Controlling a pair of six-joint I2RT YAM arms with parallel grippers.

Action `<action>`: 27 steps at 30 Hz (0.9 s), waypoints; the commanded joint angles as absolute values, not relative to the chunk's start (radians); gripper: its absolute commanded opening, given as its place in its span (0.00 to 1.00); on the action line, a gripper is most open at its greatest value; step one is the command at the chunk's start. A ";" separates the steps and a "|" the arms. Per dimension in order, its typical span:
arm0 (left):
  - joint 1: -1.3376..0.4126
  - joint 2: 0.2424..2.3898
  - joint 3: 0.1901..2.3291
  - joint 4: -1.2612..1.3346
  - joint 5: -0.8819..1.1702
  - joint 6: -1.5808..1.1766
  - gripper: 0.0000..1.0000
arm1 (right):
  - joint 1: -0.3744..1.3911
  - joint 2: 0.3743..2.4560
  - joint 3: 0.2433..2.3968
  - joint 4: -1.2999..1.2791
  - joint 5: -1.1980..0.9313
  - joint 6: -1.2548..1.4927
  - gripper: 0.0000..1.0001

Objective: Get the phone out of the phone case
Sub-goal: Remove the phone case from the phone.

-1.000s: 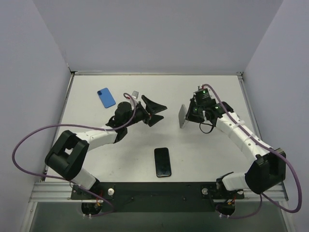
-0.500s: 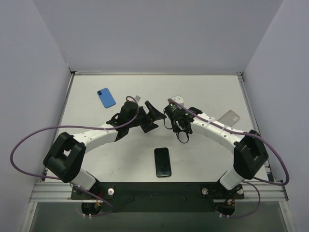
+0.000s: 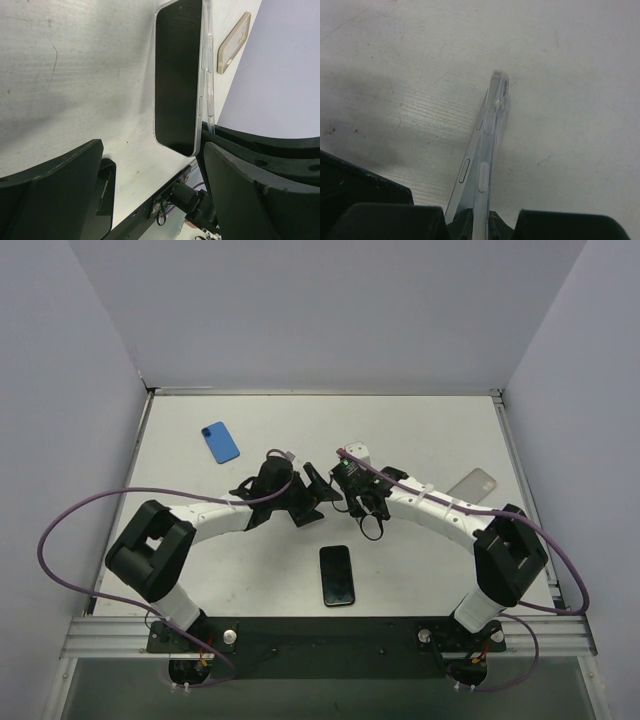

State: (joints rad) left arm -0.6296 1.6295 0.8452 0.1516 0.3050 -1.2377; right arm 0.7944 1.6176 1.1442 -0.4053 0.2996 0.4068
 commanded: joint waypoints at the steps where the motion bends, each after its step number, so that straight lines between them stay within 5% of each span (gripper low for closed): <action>1: -0.630 1.646 0.862 0.192 0.330 -1.235 0.91 | 0.799 1.658 1.117 -0.328 0.164 0.417 0.00; 15: -0.644 1.735 0.885 0.219 0.351 -1.167 0.71 | 0.778 1.680 1.081 -0.275 0.071 0.442 0.00; 27: -0.713 1.787 0.972 0.141 0.269 -1.049 0.69 | 0.770 1.666 1.066 -0.270 0.043 0.439 0.00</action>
